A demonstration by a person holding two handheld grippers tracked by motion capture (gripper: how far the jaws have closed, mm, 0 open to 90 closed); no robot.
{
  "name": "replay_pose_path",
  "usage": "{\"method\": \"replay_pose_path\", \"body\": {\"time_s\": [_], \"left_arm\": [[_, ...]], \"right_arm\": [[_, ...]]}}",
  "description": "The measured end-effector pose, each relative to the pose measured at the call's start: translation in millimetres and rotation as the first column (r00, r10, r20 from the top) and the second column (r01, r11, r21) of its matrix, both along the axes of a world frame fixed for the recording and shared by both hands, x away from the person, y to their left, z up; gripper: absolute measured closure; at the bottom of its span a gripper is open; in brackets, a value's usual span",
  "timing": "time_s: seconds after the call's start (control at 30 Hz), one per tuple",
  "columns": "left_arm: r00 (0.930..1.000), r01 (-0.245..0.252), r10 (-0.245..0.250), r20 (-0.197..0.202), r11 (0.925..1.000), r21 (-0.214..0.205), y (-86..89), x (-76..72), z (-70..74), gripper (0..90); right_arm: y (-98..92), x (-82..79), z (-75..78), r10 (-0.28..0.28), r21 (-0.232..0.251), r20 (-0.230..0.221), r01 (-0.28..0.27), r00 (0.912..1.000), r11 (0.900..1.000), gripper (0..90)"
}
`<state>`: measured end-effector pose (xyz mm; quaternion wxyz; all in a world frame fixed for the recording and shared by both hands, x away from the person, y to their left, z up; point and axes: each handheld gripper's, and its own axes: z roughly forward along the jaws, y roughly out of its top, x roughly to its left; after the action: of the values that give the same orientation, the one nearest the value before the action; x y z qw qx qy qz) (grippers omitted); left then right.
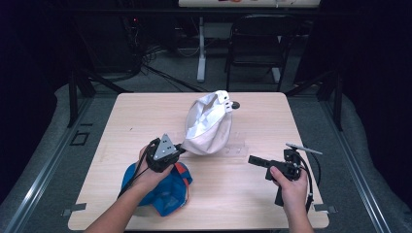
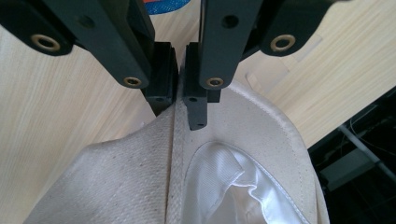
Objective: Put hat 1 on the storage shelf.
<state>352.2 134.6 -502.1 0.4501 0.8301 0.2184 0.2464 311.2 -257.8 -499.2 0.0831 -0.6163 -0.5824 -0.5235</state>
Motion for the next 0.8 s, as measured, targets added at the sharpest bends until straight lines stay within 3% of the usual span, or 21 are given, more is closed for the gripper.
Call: {"method": "replay_pose_path", "body": {"time_s": [0.13, 0.17, 0.2, 0.23, 0.37, 0.53, 0.8], "left_arm": [[0.9994, -0.016, 0.014, -0.030, 0.9990, -0.042, 9.1, 0.7, -5.2, 85.9], [0.9992, -0.022, 0.020, -0.035, 0.9985, -0.050, 12.2, 0.1, -7.7, 85.9], [0.9989, -0.024, 0.022, -0.040, 0.9984, -0.052, 14.1, 0.2, -9.2, 85.8], [0.9985, -0.032, 0.029, -0.047, 0.9981, -0.053, 16.1, -0.2, -11.4, 85.8], [0.9963, -0.059, 0.054, -0.066, 0.9958, -0.070, 19.2, -2.4, -18.0, 85.8], [0.9887, -0.113, 0.100, -0.111, 0.9861, -0.122, 23.3, -2.6, -21.5, 85.6], [0.9795, -0.141, 0.123, -0.159, 0.9838, -0.111, 24.1, -2.6, -31.9, 85.4]], "right_arm": [[0.4, -0.6, -1.5, -0.004, 0.003, 0.000, 0.004, 1.0000, 1.0000, 51.1], [-1.7, -1.0, -0.7, 0.011, -0.032, -0.012, -0.011, 0.9999, 0.9994, 51.0], [-1.9, -1.0, -1.1, 0.014, -0.031, -0.014, -0.014, 0.9998, 0.9994, 51.0], [1.4, -0.7, -2.4, -0.012, 0.009, -0.006, 0.012, 0.9999, 0.9999, 51.0], [1.2, -0.5, -3.2, 0.000, 0.000, -0.004, 0.000, 1.0000, 1.0000, 50.9], [1.4, -0.7, -4.2, 0.005, -0.013, -0.014, -0.005, 0.9999, 0.9999, 50.8], [2.7, -0.7, -5.9, -0.006, -0.004, -0.014, 0.006, 0.9999, 1.0000, 50.7]]}}
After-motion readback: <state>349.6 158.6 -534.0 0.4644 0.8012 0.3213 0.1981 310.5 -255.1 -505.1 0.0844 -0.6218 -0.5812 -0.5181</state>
